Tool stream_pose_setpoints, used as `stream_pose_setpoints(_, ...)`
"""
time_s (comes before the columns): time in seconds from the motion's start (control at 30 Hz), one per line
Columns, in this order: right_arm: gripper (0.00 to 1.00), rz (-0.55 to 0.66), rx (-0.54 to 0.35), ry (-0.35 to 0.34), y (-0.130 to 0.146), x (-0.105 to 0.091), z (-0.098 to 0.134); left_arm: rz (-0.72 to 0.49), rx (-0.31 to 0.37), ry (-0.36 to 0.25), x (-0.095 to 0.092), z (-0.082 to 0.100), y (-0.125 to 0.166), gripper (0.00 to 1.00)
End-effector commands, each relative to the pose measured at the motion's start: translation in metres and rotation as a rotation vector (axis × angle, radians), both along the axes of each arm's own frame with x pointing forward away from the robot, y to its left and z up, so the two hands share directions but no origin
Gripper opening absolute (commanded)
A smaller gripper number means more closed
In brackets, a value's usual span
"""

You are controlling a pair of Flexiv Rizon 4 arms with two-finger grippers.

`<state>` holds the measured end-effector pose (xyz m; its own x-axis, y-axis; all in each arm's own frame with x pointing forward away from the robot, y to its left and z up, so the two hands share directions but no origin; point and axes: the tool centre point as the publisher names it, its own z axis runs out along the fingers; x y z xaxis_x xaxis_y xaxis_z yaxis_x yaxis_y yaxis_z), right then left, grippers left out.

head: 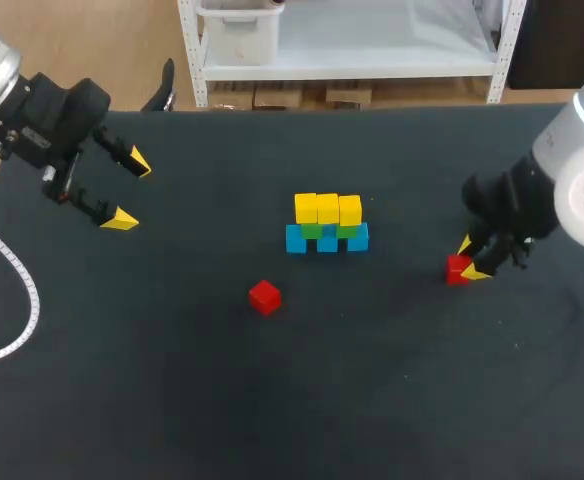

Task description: Place the blue cubes, place green cubes on the blue cubes, place the yellow cubes on the green cubes, then place the red cubes on the yellow cubes, and place purple cube on the red cubes.

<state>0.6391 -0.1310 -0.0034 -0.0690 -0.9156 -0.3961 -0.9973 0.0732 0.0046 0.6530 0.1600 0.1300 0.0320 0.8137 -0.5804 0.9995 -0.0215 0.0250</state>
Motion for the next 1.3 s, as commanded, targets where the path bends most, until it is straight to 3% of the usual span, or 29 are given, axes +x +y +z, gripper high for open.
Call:
stream_pose_setpoints(0.03, 0.00, -0.005, 0.005, 0.001, -0.002, 0.005, 0.006, -0.002, -0.004, -0.004, 0.000, -0.001, 0.001, 1.00)
stream_pose_setpoints(0.3, 0.00, -0.044, 0.030, -0.042, 0.007, 0.022, 0.046, -0.002, -0.004, -0.004, 0.000, -0.001, 0.001, 1.00)
stream_pose_setpoints(0.63, 0.00, -0.032, 0.026, -0.076, 0.040, 0.062, 0.087, -0.002, -0.004, -0.004, 0.000, -0.001, 0.001, 1.00)
stream_pose_setpoints(0.97, 0.00, 0.071, 0.012, -0.077, 0.080, 0.080, 0.111, -0.002, -0.004, -0.004, 0.000, -0.001, 0.001, 1.00)
stream_pose_setpoints(1.3, 0.00, 0.123, 0.032, -0.032, 0.111, 0.089, 0.118, -0.002, -0.004, -0.004, 0.000, -0.001, 0.001, 1.00)
